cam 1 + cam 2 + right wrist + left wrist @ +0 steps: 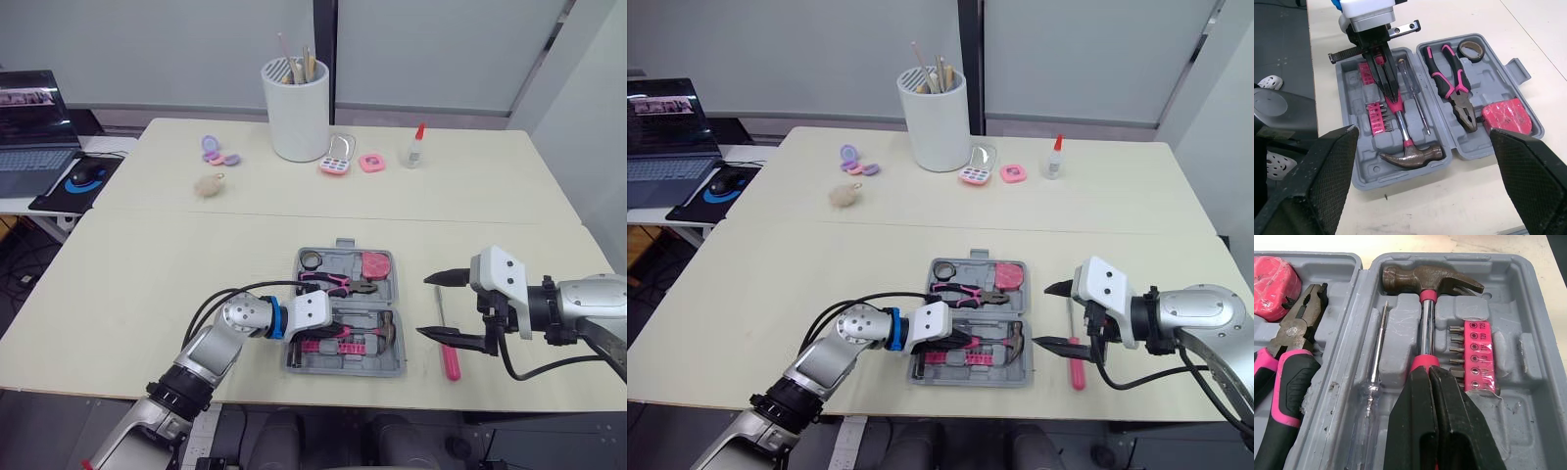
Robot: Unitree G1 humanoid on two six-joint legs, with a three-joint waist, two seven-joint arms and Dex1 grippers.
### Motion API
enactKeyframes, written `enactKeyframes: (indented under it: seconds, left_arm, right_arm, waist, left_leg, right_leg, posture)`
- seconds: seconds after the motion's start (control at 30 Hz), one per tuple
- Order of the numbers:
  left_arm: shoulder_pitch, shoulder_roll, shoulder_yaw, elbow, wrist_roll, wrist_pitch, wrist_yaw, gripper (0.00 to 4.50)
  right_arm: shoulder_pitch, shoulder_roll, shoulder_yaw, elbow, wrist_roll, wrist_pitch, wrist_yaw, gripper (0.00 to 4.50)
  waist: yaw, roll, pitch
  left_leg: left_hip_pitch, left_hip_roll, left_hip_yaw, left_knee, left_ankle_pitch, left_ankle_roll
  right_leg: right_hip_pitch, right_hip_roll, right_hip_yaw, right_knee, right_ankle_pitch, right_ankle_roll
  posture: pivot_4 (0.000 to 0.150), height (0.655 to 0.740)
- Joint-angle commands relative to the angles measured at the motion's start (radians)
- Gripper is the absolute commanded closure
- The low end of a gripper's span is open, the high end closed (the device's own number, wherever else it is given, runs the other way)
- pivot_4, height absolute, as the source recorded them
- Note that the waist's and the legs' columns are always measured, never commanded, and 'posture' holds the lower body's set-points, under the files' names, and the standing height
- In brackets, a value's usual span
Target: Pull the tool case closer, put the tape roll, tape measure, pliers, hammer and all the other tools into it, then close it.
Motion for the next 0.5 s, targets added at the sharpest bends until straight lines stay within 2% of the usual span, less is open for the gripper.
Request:
enactKeyframes:
  seconds: [0.03,0.13,0.23,0.37,0.5]
  left_arm:
    - [0.025,0.027,0.048,-0.033,-0.035,0.038,-0.013,4.47]
    - [0.039,0.067,0.121,-0.109,-0.103,0.097,-0.024,4.47]
    - [0.057,0.127,0.238,-0.224,-0.216,0.216,-0.033,3.91]
    - [0.117,0.268,0.433,-0.282,-0.306,0.321,-0.039,2.63]
    - [0.216,0.4,0.623,-0.226,-0.36,0.357,-0.064,1.28]
  right_arm:
    - [-0.006,-0.006,-0.02,0.022,-0.015,-0.033,0.013,0.0]
    - [-0.003,-0.002,-0.021,0.061,-0.03,-0.06,0.024,0.0]
    - [0.002,-0.009,-0.04,0.13,-0.05,-0.104,0.052,0.0]
    - [-0.005,-0.045,-0.084,0.239,-0.073,-0.153,0.103,0.0]
    - [0.001,-0.081,-0.148,0.35,-0.084,-0.181,0.143,0.0]
  waist:
    - [-0.001,0.0,0.0]
    - [-0.007,0.0,0.0]
    - [-0.008,0.0,0.0]
    - [-0.013,0.0,0.0]
    - [-0.024,0.001,0.001]
  left_leg:
    - [0.0,0.0,0.0,0.0,0.0,0.0]
    - [0.0,0.001,0.0,0.0,0.0,0.0]
    - [-0.001,0.002,0.0,-0.001,0.0,0.0]
    - [-0.001,0.001,0.0,-0.001,0.0,0.0]
    - [-0.001,0.002,0.001,-0.002,0.0,0.0]
  right_leg:
    - [0.0,0.0,0.0,0.0,0.0,0.0]
    - [-0.001,0.0,0.0,0.0,0.0,0.0]
    - [-0.002,0.0,0.0,0.0,0.0,0.0]
    - [-0.002,-0.002,0.0,0.0,0.0,0.0]
    - [-0.003,-0.004,0.0,0.0,0.0,0.0]
  posture:
    - [0.15,0.74]
    - [0.15,0.74]
    - [0.15,0.74]
    - [0.15,0.74]
    - [0.15,0.74]
